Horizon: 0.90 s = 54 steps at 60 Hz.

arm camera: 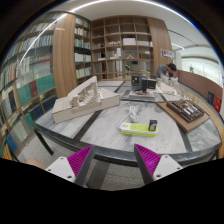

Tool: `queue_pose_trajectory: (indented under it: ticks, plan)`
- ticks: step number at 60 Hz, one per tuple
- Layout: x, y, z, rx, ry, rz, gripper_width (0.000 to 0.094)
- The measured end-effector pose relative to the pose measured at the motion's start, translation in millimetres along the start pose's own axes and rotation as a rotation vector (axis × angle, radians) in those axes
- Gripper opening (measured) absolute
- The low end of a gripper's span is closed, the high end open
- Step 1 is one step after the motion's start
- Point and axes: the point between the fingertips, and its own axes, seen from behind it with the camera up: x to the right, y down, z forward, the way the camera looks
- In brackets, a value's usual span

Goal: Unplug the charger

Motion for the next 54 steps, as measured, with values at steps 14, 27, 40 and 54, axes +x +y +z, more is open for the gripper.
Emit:
queue_pose_trajectory:
  ticks: [14,27,40,54]
  plan:
    - [77,-9,54,-0.015,0.108,0.031,0.0814]
    - [171,-23,146,0.01,0.255,0.037,0.0816]
    - [214,-31,222,0.035,0.278,0.041,0.0723]
    - [214,-29,241,0.075,0.259,0.005,0.0204]
